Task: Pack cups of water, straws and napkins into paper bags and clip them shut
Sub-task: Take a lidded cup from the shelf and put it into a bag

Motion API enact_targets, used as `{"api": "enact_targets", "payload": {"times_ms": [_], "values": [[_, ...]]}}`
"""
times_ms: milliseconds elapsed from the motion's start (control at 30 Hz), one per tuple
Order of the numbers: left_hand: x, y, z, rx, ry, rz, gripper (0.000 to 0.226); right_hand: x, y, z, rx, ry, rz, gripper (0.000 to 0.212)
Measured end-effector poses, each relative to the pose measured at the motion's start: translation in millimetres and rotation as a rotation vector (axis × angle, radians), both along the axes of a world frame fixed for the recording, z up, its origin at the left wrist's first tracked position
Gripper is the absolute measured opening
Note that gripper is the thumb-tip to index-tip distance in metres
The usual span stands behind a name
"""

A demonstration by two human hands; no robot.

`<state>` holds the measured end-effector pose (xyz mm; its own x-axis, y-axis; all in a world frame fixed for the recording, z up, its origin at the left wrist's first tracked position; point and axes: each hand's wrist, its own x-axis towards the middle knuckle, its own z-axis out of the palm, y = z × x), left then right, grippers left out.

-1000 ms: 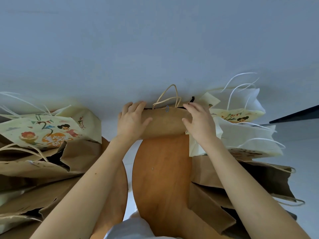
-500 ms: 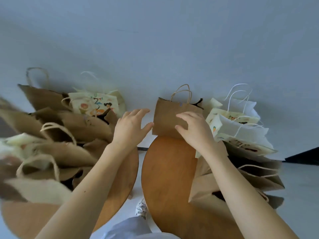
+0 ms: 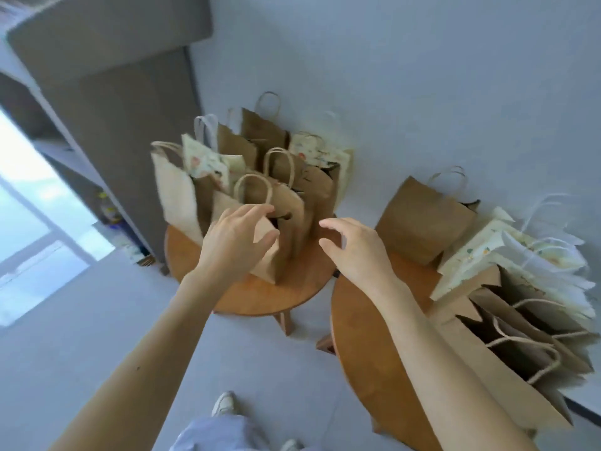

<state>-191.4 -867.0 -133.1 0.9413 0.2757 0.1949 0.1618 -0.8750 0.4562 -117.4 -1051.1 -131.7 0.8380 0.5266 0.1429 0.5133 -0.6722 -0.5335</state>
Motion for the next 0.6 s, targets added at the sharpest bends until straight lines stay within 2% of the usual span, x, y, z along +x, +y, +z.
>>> {"api": "enact_targets", "payload": {"times_ms": [300,400,600], "values": [[-145,180,9,0.03,0.011,0.4,0.044,-80,221,11,0.024,0.03,0.378,0.032],[-191,247,13,0.027,0.027,0.472,0.043,-109,307,11,0.046,0.095,0.456,0.031],[-241,354,12,-0.002,0.058,0.569,0.042,-134,433,15,0.069,0.09,0.529,0.031]]}}
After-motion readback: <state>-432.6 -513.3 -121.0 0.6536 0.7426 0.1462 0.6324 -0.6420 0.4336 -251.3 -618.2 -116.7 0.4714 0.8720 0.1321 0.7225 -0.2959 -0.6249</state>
